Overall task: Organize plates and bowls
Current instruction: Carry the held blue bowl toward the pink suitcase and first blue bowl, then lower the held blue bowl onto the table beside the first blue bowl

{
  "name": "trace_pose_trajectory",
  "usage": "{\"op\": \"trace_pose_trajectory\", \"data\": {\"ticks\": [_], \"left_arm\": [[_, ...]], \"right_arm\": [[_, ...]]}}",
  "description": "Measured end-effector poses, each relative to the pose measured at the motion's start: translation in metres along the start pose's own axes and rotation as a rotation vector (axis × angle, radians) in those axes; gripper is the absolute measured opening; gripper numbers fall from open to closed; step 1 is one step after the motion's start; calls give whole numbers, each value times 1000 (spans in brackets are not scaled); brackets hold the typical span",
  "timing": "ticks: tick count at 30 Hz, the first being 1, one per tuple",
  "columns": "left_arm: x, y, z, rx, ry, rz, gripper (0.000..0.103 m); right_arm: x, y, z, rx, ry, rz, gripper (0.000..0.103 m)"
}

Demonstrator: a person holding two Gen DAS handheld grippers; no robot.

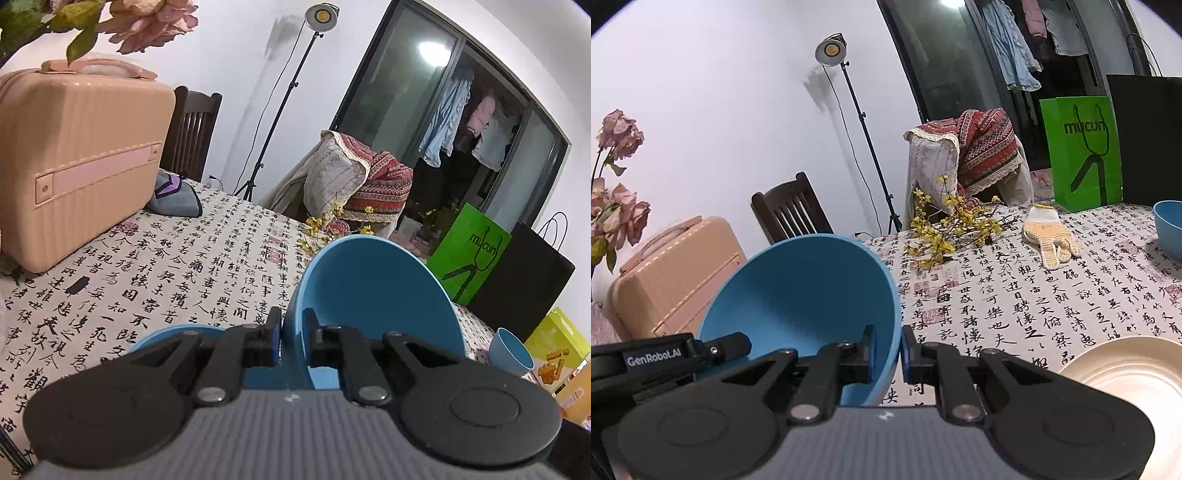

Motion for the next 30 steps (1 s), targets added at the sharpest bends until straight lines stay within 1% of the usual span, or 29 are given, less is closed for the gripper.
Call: {"op": "trace_pose_trajectory", "data": {"ticks": [9, 17, 30], "left_arm": [[6, 4, -2, 1, -10, 17, 12], [19, 12, -2, -15, -9, 40, 12], [34, 19, -9, -8, 9, 70, 12]], "right_arm": [[5, -5, -3, 11, -6, 15, 13], [16, -6, -9, 27, 5, 49, 13], [29, -13, -19, 60, 7, 59, 13]]}}
Point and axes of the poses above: each gripper's, at about its wrist camera, not at the fingertips, and y roughly against the way its jaws point, x to its left, z to its top, the point moved 1 cm from there along -y, roughly the way its jaws point, and after that the axes turned 12 degrees about -y, right-handed, at the moved point
